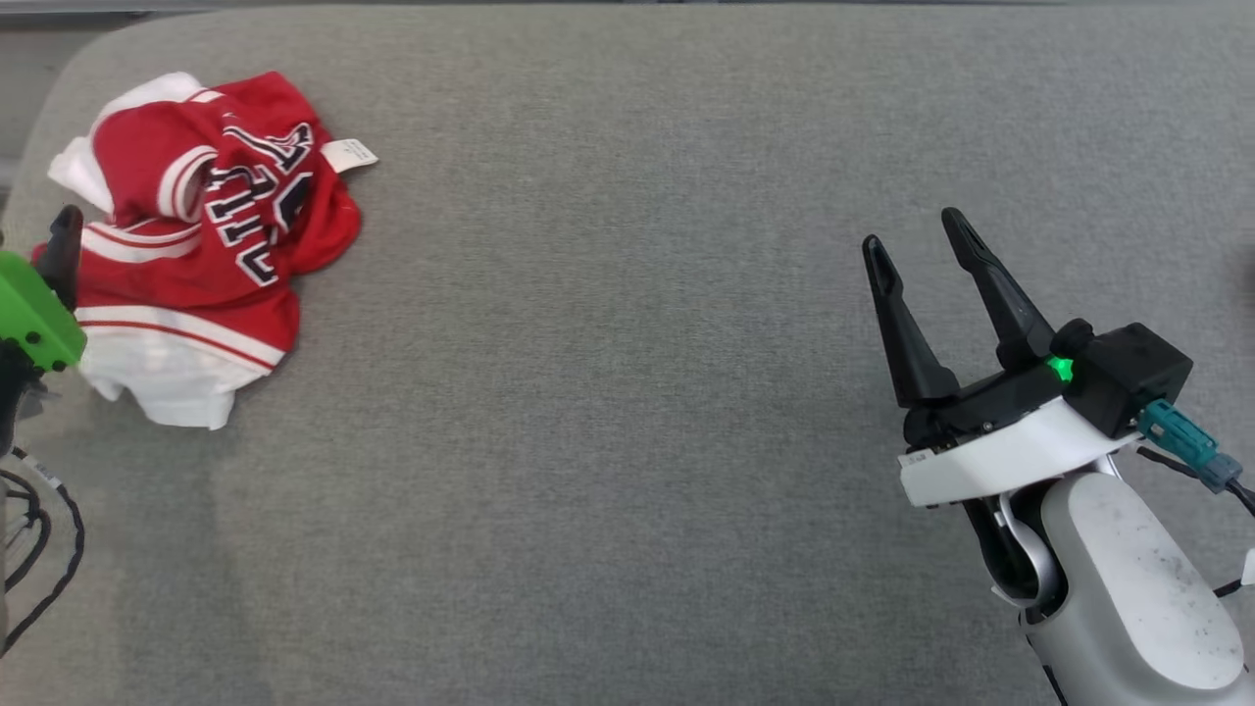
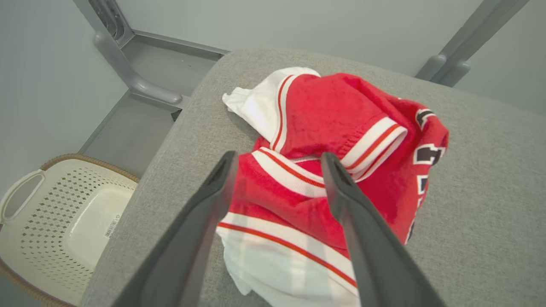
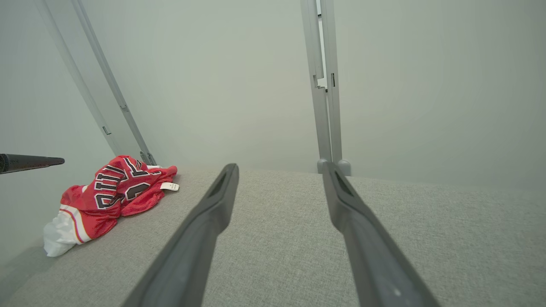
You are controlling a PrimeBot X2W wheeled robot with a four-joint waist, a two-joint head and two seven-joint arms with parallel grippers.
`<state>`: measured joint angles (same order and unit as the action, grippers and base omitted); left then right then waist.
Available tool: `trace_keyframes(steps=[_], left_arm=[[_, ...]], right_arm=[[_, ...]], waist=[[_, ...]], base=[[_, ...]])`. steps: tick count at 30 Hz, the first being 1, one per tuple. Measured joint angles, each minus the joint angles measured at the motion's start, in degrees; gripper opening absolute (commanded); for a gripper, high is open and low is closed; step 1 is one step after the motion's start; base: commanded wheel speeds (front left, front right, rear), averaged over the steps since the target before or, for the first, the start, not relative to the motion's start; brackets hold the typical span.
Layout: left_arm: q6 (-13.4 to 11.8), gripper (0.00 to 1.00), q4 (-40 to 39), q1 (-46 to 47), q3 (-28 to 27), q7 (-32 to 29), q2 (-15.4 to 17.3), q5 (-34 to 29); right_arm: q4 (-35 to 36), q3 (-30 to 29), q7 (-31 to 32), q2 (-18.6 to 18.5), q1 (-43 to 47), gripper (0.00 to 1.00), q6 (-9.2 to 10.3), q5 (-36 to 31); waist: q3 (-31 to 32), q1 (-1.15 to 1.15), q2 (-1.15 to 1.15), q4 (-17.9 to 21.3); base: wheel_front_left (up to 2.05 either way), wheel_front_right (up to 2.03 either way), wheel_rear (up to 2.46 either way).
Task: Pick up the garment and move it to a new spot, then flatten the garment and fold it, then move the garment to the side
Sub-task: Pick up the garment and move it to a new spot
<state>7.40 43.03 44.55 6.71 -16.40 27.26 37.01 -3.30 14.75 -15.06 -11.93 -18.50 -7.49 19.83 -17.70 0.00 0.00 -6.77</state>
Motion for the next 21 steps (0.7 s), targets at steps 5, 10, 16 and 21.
trace_keyframes(steps=[5, 10, 16, 21], left_arm=[[0.08, 1.0, 4.99, 0.78, 3.48, -4.28, 0.88, 4.6], [0.09, 1.0, 8.65, 0.84, 5.37, -6.19, 1.46, 7.6], [0.07, 0.4, 9.18, 1.41, 8.87, -9.67, 2.98, 10.73], [0.07, 0.0, 7.39, 1.55, 12.78, -7.08, 3.77, 11.45]], right_arm=[[-0.04, 0.04, 0.0, 0.33, -0.51, 1.0, 0.0, -0.02], [-0.18, 0.08, 0.0, 0.42, -0.53, 1.0, 0.0, -0.1], [-0.62, 0.07, 0.0, 0.36, -0.63, 1.0, 0.0, -0.3], [-1.44, 0.48, 0.0, 0.41, -0.62, 1.0, 0.0, -0.32]], waist=[[-2.72, 0.0, 0.0, 3.92], [-4.72, 0.0, 0.0, 6.58], [-6.2, 0.0, 0.0, 7.71], [-5.02, 0.0, 0.0, 7.35]], base=[[0.0, 0.0, 0.0], [0.0, 0.0, 0.0], [0.0, 0.0, 0.0], [0.0, 0.0, 0.0]])
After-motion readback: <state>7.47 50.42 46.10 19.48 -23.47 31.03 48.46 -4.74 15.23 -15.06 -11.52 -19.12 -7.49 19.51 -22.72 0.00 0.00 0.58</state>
